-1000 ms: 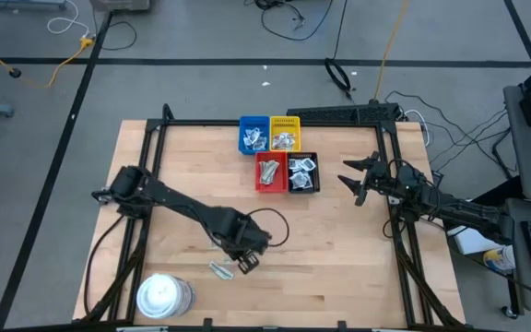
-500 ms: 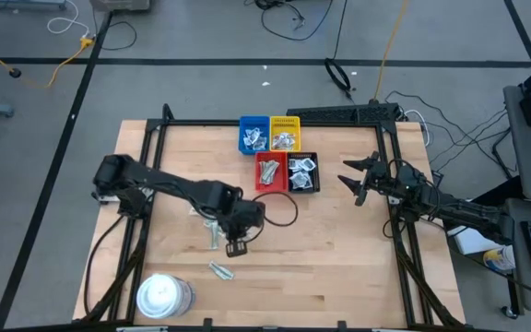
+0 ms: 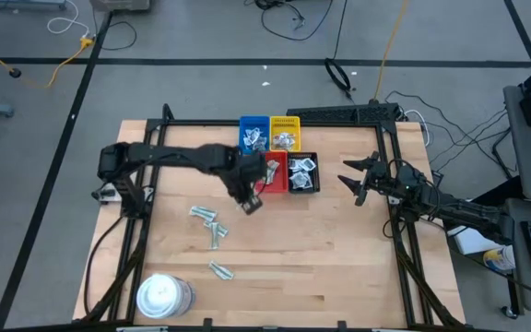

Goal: Pick & Place First Aid Supplies
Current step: Put the bandage pack into the red bin

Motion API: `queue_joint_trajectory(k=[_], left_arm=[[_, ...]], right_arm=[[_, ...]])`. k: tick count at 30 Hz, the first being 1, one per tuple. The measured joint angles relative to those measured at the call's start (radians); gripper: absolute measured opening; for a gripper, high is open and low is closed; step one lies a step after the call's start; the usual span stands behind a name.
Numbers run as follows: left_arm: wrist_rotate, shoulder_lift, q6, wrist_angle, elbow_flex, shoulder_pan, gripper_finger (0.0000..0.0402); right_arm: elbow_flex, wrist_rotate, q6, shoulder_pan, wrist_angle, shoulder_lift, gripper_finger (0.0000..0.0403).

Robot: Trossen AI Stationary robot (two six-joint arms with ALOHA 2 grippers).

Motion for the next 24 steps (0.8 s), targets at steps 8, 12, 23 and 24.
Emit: queue_joint_trajectory(k=[8,12,23,24], left_arm=[[0.009,0.0,-0.087,0.004,0.0,0.163,0.0001],[0.009,0.0,-0.134,0.006,0.0,0.233,0.0002],[-0.004,0.146,-0.266,0.047,0.166,0.28,0.0001],[-0.005,0.166,-0.274,0.047,0.196,0.282,0.0001]], right_arm=[[0.0,0.0,0.0,0.0,0.0,0.0,0.026],[0.0,0.0,0.0,0.0,0.0,0.0,0.0259],[0.0,0.0,0.0,0.0,0.0,0.0,0.0261],[0.0,0.0,0.0,0.0,0.0,0.0,0.0261]])
